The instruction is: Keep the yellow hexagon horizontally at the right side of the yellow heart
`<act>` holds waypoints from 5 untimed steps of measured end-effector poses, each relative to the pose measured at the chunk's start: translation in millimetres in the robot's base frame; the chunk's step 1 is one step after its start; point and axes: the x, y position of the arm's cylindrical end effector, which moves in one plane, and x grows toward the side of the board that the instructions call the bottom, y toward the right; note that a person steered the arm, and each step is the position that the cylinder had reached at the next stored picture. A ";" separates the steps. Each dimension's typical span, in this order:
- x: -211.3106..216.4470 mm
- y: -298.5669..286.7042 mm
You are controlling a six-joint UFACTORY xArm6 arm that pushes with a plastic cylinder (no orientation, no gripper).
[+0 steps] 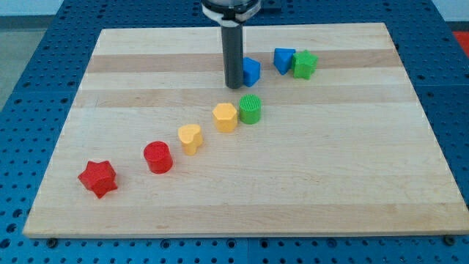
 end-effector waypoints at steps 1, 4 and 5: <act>-8.4 3.3; -11.4 3.5; 26.4 -17.1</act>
